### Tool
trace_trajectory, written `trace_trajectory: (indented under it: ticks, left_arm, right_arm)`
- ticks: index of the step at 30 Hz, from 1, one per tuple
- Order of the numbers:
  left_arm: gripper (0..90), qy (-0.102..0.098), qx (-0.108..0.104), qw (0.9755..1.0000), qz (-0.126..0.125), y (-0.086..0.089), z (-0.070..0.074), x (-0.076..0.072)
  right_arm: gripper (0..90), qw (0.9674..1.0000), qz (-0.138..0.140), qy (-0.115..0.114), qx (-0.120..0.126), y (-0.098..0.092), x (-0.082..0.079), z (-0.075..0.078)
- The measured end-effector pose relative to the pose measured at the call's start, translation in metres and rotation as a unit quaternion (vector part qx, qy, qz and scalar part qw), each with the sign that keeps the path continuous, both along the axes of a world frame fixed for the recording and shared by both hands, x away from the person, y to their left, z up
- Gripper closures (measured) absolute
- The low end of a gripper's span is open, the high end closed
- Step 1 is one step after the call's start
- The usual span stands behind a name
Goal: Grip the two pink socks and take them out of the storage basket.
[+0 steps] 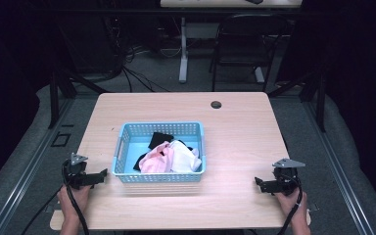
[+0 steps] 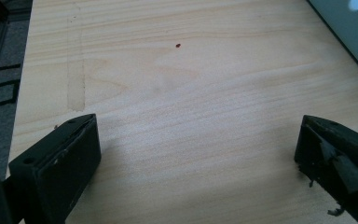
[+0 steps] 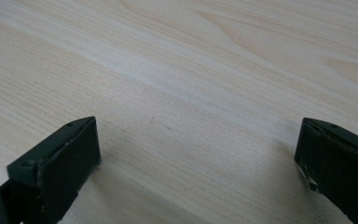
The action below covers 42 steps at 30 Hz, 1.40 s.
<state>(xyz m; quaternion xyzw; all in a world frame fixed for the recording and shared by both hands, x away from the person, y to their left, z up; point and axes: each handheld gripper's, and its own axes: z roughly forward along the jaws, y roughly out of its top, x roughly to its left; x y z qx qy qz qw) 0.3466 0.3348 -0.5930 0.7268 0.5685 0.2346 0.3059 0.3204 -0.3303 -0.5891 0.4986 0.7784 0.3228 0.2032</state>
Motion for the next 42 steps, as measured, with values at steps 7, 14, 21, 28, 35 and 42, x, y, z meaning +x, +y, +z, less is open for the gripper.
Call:
trace_trajectory:
  ticks: [7,14,21,28,35,42]
  left_arm:
    - [0.7,0.0,-0.007,1.0,-0.006,0.002,0.001,-0.001]
    - [0.2,0.011,-0.021,0.9995,-0.021,0.012,0.024,-0.004]
    - [0.1,0.013,-0.025,0.9986,-0.045,0.009,0.065,-0.005]
    - [0.1,0.013,-0.008,0.9966,-0.081,-0.008,0.106,-0.008]
    - [0.1,0.031,-0.002,0.9917,-0.125,-0.035,0.133,0.0]
    - [0.1,0.049,0.019,0.9836,-0.172,-0.072,0.149,0.014]
  right_arm:
    - [0.0,1.0,-0.001,-0.001,0.001,0.0,0.0,0.0]
    - [0.0,1.0,-0.001,-0.001,0.001,0.0,0.0,0.0]
    - [0.0,1.0,-0.001,-0.001,0.0,0.0,0.0,0.0]
    - [0.0,1.0,0.001,0.0,0.001,0.0,0.0,0.0]
    - [0.0,1.0,0.001,0.0,0.0,0.0,0.0,0.0]
    - [0.0,1.0,0.0,0.0,0.0,0.0,0.0,0.0]
